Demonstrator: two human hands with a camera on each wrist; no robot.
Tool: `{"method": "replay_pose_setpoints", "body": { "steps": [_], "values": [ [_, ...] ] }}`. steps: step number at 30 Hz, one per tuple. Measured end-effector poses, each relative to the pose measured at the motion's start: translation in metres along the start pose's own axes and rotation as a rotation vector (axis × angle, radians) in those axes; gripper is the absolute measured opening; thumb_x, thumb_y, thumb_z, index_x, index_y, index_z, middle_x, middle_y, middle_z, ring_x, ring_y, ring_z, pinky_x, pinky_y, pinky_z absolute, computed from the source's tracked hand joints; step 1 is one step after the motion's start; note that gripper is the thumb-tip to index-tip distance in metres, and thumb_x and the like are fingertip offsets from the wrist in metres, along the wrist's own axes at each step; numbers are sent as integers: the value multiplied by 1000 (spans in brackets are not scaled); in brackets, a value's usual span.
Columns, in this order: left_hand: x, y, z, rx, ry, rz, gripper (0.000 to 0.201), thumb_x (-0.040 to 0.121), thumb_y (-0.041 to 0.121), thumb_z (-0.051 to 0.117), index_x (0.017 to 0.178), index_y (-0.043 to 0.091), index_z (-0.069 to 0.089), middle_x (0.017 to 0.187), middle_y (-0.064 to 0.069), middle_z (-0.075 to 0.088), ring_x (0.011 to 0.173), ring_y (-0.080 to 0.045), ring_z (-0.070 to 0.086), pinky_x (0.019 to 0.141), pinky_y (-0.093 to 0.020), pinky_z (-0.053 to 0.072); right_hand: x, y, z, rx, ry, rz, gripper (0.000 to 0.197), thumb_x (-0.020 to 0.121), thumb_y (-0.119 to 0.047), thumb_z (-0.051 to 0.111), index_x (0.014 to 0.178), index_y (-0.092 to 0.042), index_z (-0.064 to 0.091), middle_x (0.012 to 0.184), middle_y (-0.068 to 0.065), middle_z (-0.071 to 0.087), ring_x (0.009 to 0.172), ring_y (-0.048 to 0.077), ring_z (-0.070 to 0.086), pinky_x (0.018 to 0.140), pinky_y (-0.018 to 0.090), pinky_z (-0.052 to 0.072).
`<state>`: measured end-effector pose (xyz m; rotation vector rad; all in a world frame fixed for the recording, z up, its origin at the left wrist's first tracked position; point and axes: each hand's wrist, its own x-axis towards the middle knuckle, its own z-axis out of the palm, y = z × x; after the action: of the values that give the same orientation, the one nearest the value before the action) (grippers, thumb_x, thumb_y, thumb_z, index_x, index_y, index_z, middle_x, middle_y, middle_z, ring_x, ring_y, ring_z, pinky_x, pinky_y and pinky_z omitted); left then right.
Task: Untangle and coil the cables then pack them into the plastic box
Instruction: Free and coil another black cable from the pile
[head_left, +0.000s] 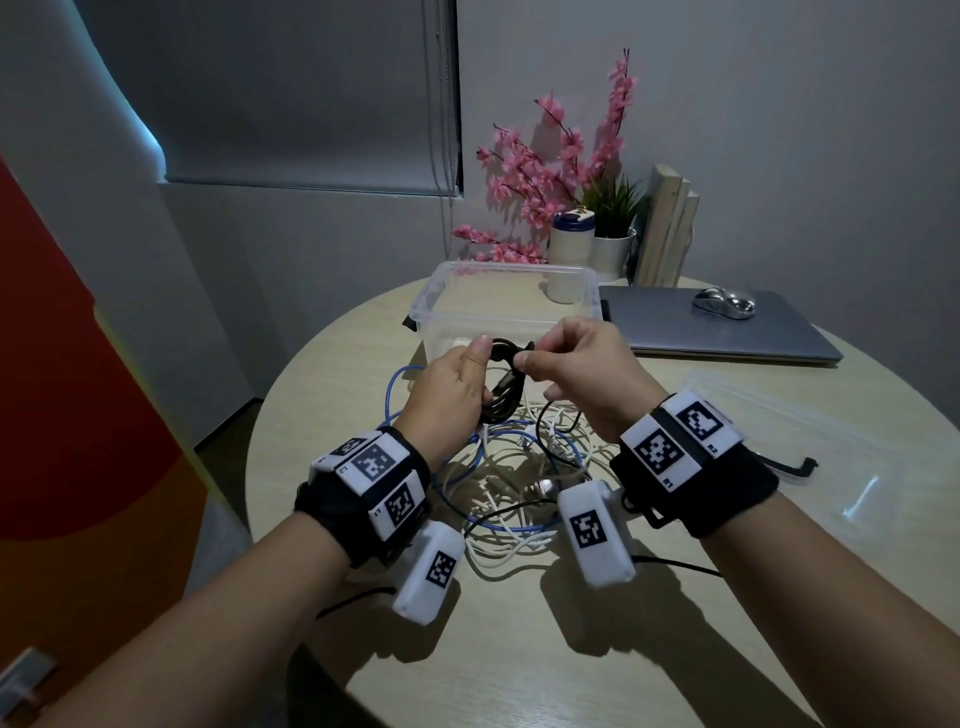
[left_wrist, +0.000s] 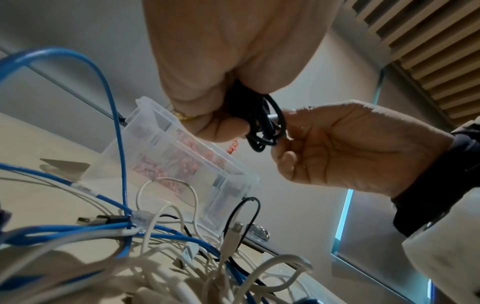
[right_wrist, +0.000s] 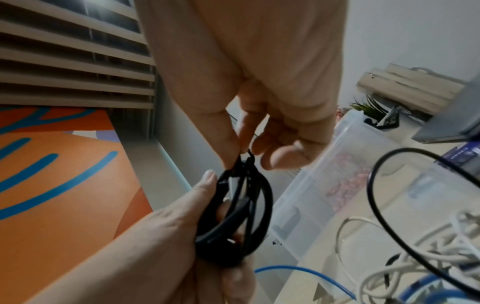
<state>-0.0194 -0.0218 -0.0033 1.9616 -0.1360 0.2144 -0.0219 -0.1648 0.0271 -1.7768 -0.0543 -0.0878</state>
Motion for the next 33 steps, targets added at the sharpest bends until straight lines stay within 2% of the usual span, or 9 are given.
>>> {"method": "replay_pose_setpoints", "body": {
  "steps": [5, 8, 11, 15, 17, 20, 26, 30, 33],
  "values": [
    [2, 7, 1, -8, 31, -6, 41, 99, 48, 34, 72, 22, 51, 64, 1, 55, 59, -16, 52, 63, -36, 49, -2, 0, 8, -13, 48, -56, 26, 74, -7, 76, 64, -15, 53, 74, 17, 63, 75, 37, 66, 80, 56, 53],
    [2, 12, 1, -10, 27, 13, 43, 100, 46, 33, 82, 15, 56, 66, 0, 52, 60, -16, 52, 50, -26, 46, -3, 1, 8, -76, 47, -110, 27, 73, -8, 77, 64, -15, 53, 67, 13, 63, 67, 26, 66, 67, 44, 55],
    [2, 14, 2, -16, 33, 39, 46, 100, 45, 33, 86, 8, 57, 67, -2, 49, 59, -14, 50, 41, -19, 41, -2, -1, 5, -109, 47, -129, 30, 73, -7, 78, 61, -14, 51, 66, 11, 64, 58, 16, 55, 58, 31, 45],
    [1, 15, 5, -48, 47, 34, 47, 100, 46, 33, 72, 12, 51, 65, -3, 47, 58, -17, 48, 47, -25, 41, -1, 0, 4, -33, -1, -96, 30, 74, -2, 73, 62, -14, 49, 65, 12, 56, 64, 22, 54, 64, 37, 47],
    [2, 16, 3, -77, 63, 22, 46, 101, 44, 34, 68, 15, 48, 62, -2, 45, 54, -17, 48, 45, -24, 41, -2, 0, 2, 84, -66, -79, 25, 84, -5, 67, 69, -14, 48, 69, 13, 60, 67, 22, 57, 66, 32, 48],
    [4, 16, 2, -81, 79, 50, 44, 100, 45, 36, 66, 21, 51, 59, 2, 46, 54, -18, 48, 52, -30, 43, -5, -3, -1, 360, -166, 3, 14, 96, -12, 52, 83, -12, 46, 77, 14, 65, 74, 30, 63, 81, 41, 51],
    [4, 16, 1, -121, 110, 61, 47, 99, 47, 38, 61, 21, 49, 55, 2, 47, 53, -21, 46, 56, -39, 42, -3, -5, -5, 252, -183, -4, 9, 90, -11, 59, 86, -14, 52, 80, 8, 68, 54, 5, 55, 57, 24, 32],
    [3, 19, 4, -135, 106, 89, 43, 100, 41, 39, 65, 21, 52, 47, 8, 48, 44, -9, 48, 49, -25, 39, -7, -2, 0, 409, -213, 25, 12, 91, 1, 55, 88, -8, 47, 70, 13, 62, 60, 18, 64, 58, 28, 53],
    [4, 18, 3, -139, 93, 78, 43, 100, 41, 40, 67, 17, 53, 52, 5, 48, 44, -10, 48, 48, -24, 40, -10, -2, 3, 347, -188, -9, 18, 90, 3, 56, 87, -10, 44, 64, 10, 62, 57, 18, 63, 44, 18, 44]
  ]
}}
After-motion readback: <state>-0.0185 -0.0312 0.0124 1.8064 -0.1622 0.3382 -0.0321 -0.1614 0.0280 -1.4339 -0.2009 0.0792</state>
